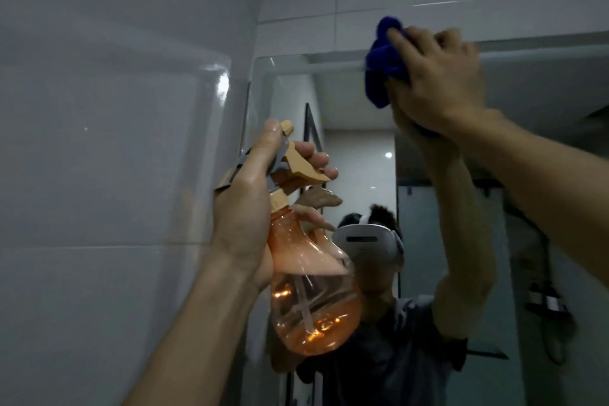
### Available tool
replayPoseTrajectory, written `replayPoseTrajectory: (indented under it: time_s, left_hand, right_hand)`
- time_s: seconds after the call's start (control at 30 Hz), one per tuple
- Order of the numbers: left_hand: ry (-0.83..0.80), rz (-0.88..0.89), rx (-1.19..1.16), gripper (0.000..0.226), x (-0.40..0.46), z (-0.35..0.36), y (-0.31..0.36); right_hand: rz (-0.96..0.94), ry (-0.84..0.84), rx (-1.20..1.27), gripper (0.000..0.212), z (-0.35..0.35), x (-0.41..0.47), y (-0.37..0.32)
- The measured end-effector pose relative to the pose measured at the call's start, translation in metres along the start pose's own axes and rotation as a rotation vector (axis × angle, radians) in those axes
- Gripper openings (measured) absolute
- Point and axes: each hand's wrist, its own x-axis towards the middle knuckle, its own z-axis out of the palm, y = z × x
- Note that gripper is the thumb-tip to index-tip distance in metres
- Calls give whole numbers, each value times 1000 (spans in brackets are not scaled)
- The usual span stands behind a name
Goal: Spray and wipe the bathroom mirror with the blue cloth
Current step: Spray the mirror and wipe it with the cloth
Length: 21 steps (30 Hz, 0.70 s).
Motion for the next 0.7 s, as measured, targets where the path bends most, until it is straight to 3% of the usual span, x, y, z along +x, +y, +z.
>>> replayPoseTrajectory:
  time_s: [0.17, 0.33, 0.37, 0.53, 0.7]
  left_hand:
    - [-10, -88, 35, 41, 4, 2, -12]
    - [39, -160, 12, 39, -1, -5, -24]
    - [56, -161, 17, 39, -2, -5, -27]
    - [101, -154, 83, 36, -17, 4, -40]
    - [109, -234, 221, 39, -28, 31, -49]
  right_hand:
    - [422, 18, -66, 65, -27, -47, 92]
    - [662, -48, 30, 68, -31, -42, 50]
    - [604, -60, 33, 68, -31, -43, 28]
    - [-103, -71, 78, 67, -18, -95, -70]
    - [-233, -104, 75, 67, -28, -130, -32]
